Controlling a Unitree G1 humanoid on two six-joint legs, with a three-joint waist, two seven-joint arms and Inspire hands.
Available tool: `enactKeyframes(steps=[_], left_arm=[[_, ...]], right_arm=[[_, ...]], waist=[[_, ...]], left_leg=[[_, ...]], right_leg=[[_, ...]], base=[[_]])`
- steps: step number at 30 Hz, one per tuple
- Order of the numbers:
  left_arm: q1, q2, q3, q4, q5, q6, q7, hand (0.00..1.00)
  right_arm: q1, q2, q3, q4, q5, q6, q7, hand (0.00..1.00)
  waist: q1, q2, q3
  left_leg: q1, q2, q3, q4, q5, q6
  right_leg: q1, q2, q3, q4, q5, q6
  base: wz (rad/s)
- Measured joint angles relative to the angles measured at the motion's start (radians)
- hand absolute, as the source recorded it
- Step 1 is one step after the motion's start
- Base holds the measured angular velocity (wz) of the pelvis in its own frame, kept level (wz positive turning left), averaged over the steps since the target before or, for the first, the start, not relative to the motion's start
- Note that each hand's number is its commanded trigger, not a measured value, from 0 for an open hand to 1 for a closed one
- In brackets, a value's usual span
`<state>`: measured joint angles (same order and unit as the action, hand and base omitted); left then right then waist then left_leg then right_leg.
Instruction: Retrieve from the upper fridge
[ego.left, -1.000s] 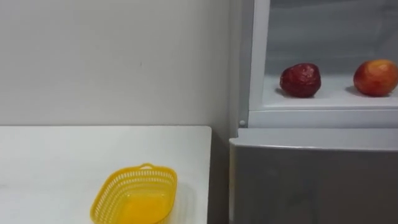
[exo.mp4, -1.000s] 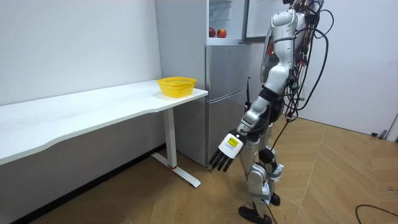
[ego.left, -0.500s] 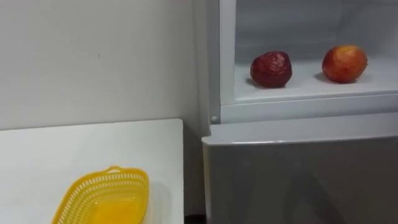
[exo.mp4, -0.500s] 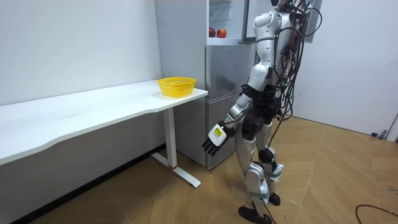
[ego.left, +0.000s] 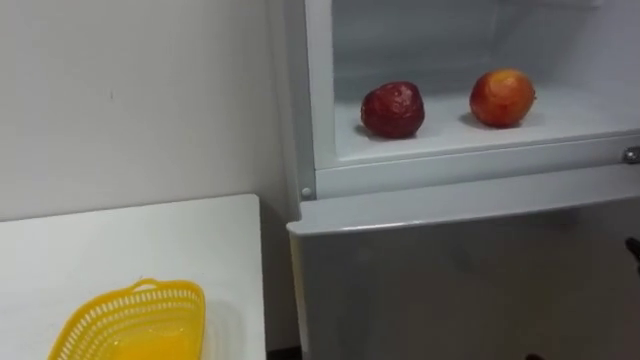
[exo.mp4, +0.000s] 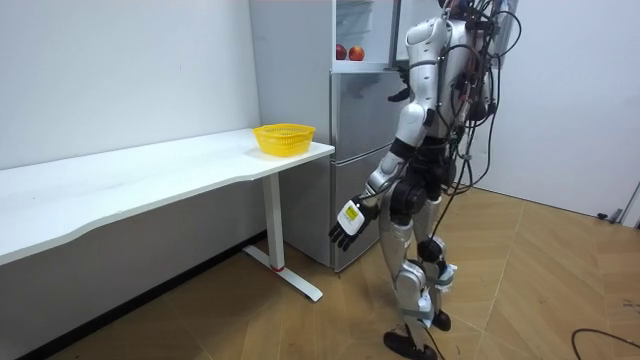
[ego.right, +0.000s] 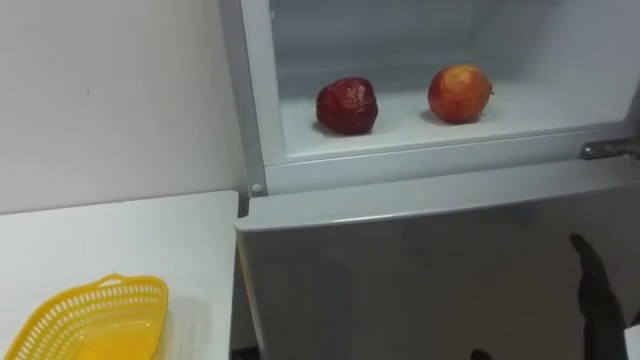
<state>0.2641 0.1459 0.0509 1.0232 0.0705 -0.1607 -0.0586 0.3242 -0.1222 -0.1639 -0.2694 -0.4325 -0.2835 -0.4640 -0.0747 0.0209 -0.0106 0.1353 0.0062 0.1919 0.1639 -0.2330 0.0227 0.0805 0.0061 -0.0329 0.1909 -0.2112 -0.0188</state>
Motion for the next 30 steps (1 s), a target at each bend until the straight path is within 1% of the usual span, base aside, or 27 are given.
enactKeyframes(steps=[1, 3, 4, 5, 6, 7, 9, 11, 15, 16, 18, 19, 21, 22, 24, 25, 27, 28, 30], left_arm=[[-0.001, 0.000, -0.005, 0.000, -0.001, 0.000, 0.000, 0.00], [-0.005, 0.000, -0.017, 0.001, -0.002, -0.001, 0.000, 0.00], [-0.014, 0.000, -0.023, 0.008, -0.002, -0.006, -0.001, 0.00], [-0.023, 0.000, -0.024, 0.026, -0.002, -0.017, -0.001, 0.00], [-0.027, 0.000, -0.024, 0.038, -0.002, -0.022, -0.001, 0.00], [-0.039, 0.003, -0.024, 0.069, -0.003, -0.029, -0.001, 0.00], [-0.052, 0.008, -0.024, 0.095, -0.004, -0.032, -0.001, 0.00], [-0.052, 0.009, -0.024, 0.097, -0.025, -0.033, -0.002, 0.00], [-0.053, 0.019, -0.033, 0.097, -0.039, -0.033, -0.005, 0.00], [-0.054, 0.023, -0.035, 0.097, -0.039, -0.033, -0.005, 0.00], [-0.055, 0.024, -0.035, 0.097, -0.039, -0.033, -0.003, 0.00], [-0.058, 0.025, -0.035, 0.097, -0.039, -0.033, -0.001, 0.00], [-0.061, 0.028, -0.036, 0.097, -0.039, -0.033, 0.001, 0.00], [-0.063, 0.029, -0.038, 0.097, -0.039, -0.032, 0.002, 0.00], [-0.067, 0.031, -0.039, 0.096, -0.039, -0.029, 0.002, 0.00], [-0.067, 0.031, -0.040, 0.096, -0.039, -0.028, 0.002, 0.00], [-0.068, 0.035, -0.042, 0.096, -0.039, -0.027, 0.000, 0.00], [-0.070, 0.038, -0.044, 0.096, -0.039, -0.027, -0.002, 0.00], [-0.073, 0.039, -0.045, 0.096, -0.038, -0.025, -0.004, 0.00]], right_arm=[[-0.001, -0.002, 0.012, -0.002, -0.012, -0.011, -0.028, 0.00], [-0.002, -0.004, 0.034, -0.002, -0.014, -0.013, -0.056, 0.00], [-0.004, -0.006, 0.044, -0.002, -0.014, -0.016, -0.070, 0.00], [-0.010, -0.006, 0.053, -0.003, -0.020, -0.021, -0.079, 0.00], [-0.015, -0.006, 0.058, -0.006, -0.025, -0.021, -0.081, 0.00], [-0.030, -0.007, 0.067, -0.013, -0.032, -0.023, -0.082, 0.00], [-0.047, -0.008, 0.076, -0.031, -0.032, -0.028, -0.092, 0.00], [-0.051, -0.017, 0.090, -0.063, -0.030, -0.030, -0.103, 0.00], [-0.073, -0.040, 0.115, -0.077, -0.019, -0.043, -0.103, 0.00], [-0.082, -0.054, 0.126, -0.077, -0.013, -0.043, -0.103, 0.00], [-0.094, -0.067, 0.143, -0.078, -0.008, -0.043, -0.102, 0.00], [-0.100, -0.070, 0.145, -0.078, -0.010, -0.043, -0.099, 0.00], [-0.117, -0.071, 0.145, -0.078, -0.004, -0.043, -0.099, 0.00], [-0.134, -0.071, 0.145, -0.078, 0.000, -0.042, -0.099, 0.00], [-0.163, -0.072, 0.145, -0.079, 0.003, -0.042, -0.097, 0.00], [-0.186, -0.072, 0.145, -0.078, 0.011, -0.042, -0.093, 0.00], [-0.222, -0.072, 0.145, -0.078, 0.026, -0.042, -0.091, 0.00], [-0.244, -0.075, 0.144, -0.078, 0.043, -0.042, -0.090, 0.00], [-0.267, -0.081, 0.143, -0.074, 0.070, -0.042, -0.089, 0.00]], waist=[[0.003, 0.002, 0.0004], [0.016, 0.006, 0.0014], [0.028, 0.008, 0.0029], [0.030, 0.006, 0.0045], [0.030, 0.007, 0.0051], [0.031, 0.004, 0.0051], [0.033, 0.004, 0.0066], [0.049, -0.004, 0.0052], [0.056, -0.016, 0.0055], [0.059, -0.019, 0.0059], [0.060, -0.017, 0.0028], [0.062, -0.019, 0.0024], [0.069, -0.024, 0.0057], [0.073, -0.029, 0.0066], [0.079, -0.035, 0.0060], [0.083, -0.037, 0.0071], [0.083, -0.042, 0.0063], [0.083, -0.045, 0.0081], [0.086, -0.047, 0.0090]], left_leg=[[-0.001, 0.001, 0.001, 0.000, 0.000, 0.000], [-0.001, 0.002, 0.009, 0.000, 0.000, 0.000], [-0.004, 0.003, 0.012, 0.000, 0.000, 0.000], [-0.008, 0.002, 0.011, -0.001, 0.000, 0.000], [-0.011, 0.002, 0.010, -0.001, 0.000, 0.000], [-0.020, 0.002, 0.009, -0.001, 0.000, 0.000], [-0.022, 0.002, 0.007, -0.001, 0.000, 0.000], [-0.021, 0.001, 0.006, -0.002, 0.000, 0.000], [-0.022, 0.000, -0.007, -0.002, 0.000, 0.000], [-0.022, 0.000, -0.007, -0.002, 0.000, 0.000], [-0.022, 0.000, -0.007, -0.002, 0.000, 0.000], [-0.023, -0.001, -0.008, -0.001, 0.000, 0.000], [-0.025, -0.001, -0.011, 0.000, 0.001, 0.000], [-0.025, 0.000, -0.014, 0.000, 0.001, 0.000], [-0.024, 0.000, -0.019, 0.000, 0.001, 0.000], [-0.021, 0.000, -0.028, 0.000, 0.001, 0.000], [-0.017, -0.003, -0.041, 0.000, 0.001, 0.000], [-0.014, -0.004, -0.053, 0.000, 0.001, 0.000], [-0.010, -0.003, -0.058, 0.000, 0.001, 0.000]], right_leg=[[-0.001, 0.001, 0.001, 0.000, 0.002, 0.001], [-0.006, 0.002, 0.005, 0.004, 0.005, 0.001], [-0.014, 0.002, 0.008, 0.016, 0.005, 0.001], [-0.016, 0.002, 0.006, 0.020, 0.005, 0.001], [-0.018, 0.002, 0.005, 0.025, 0.005, 0.001], [-0.029, 0.001, 0.004, 0.034, 0.004, 0.002], [-0.031, 0.001, 0.003, 0.036, 0.005, 0.003], [-0.030, 0.001, 0.002, 0.032, 0.005, 0.003], [-0.029, -0.001, -0.009, 0.029, 0.006, 0.004], [-0.029, -0.001, -0.010, 0.028, 0.006, 0.004], [-0.028, -0.001, -0.010, 0.027, 0.006, 0.004], [-0.028, -0.002, -0.011, 0.027, 0.006, 0.004], [-0.028, -0.002, -0.014, 0.028, 0.006, 0.004], [-0.028, -0.002, -0.022, 0.028, 0.006, 0.004], [-0.025, -0.003, -0.029, 0.027, 0.006, 0.004], [-0.019, -0.003, -0.032, 0.025, 0.006, 0.003], [-0.003, -0.006, -0.047, 0.008, 0.006, 0.003], [0.007, -0.006, -0.056, -0.003, 0.008, 0.004], [0.013, -0.006, -0.064, -0.008, 0.009, 0.004]], base=[[0.00], [-0.09], [-0.06], [0.00], [0.04], [0.04], [0.04], [0.00], [0.08], [0.03], [0.00], [0.00], [0.00], [0.03], [0.07], [0.16], [0.22], [0.25], [0.19]])
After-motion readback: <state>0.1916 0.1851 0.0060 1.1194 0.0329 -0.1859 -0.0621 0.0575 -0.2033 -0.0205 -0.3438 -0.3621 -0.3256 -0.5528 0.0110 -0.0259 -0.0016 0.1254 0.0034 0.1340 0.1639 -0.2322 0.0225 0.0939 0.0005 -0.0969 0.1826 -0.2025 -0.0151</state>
